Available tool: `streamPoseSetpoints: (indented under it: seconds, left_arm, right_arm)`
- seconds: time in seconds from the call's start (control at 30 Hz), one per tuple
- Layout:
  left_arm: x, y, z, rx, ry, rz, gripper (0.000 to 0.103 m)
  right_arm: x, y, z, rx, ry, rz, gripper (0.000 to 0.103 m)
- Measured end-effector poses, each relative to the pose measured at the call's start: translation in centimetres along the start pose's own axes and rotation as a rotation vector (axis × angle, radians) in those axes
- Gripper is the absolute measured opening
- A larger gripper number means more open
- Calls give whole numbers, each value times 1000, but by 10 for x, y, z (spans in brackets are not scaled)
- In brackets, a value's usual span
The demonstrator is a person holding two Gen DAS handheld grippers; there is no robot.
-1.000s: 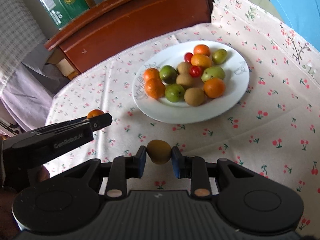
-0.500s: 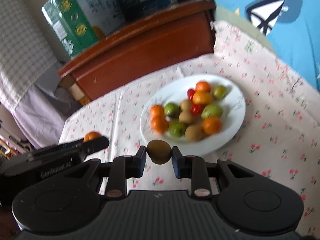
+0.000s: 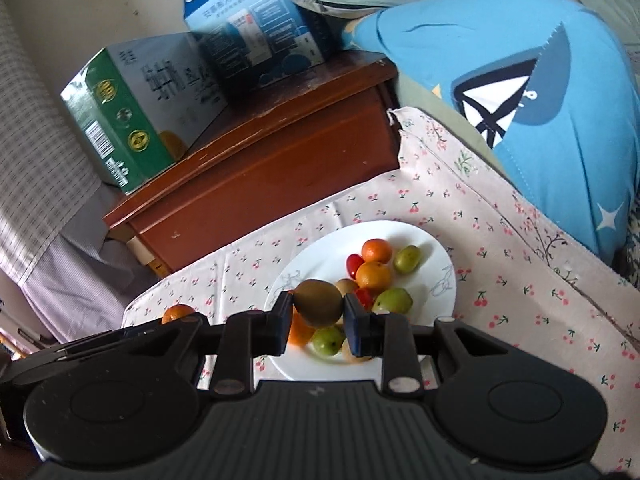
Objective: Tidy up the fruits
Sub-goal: 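Carry the orange and kiwi over the white plate and open both tools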
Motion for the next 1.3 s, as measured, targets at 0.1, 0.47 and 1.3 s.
streamPoseSetpoints:
  seconds: [0.1, 0.47, 1.3]
  left_arm:
    - [15, -6, -1, 23, 11, 9, 29]
    - [67, -16, 4, 43, 31, 30, 29]
    - [91, -12, -10, 64, 13, 37, 55]
  right_arm:
    - [8, -4, -3, 5, 5, 3, 27]
    - [47, -10, -14, 20, 43, 30, 27]
    - [97, -30, -25, 101, 26, 28, 31]
Point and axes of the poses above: each gripper's, at about its wrist camera, not at the fingertips, and x roughly the way its jaws point, z to its left, y to its underside, the point moved 3 cm from there along x, roughly the way its jaws point, and after that the axes turned 6 degrees about -y, right-handed, at the moved point
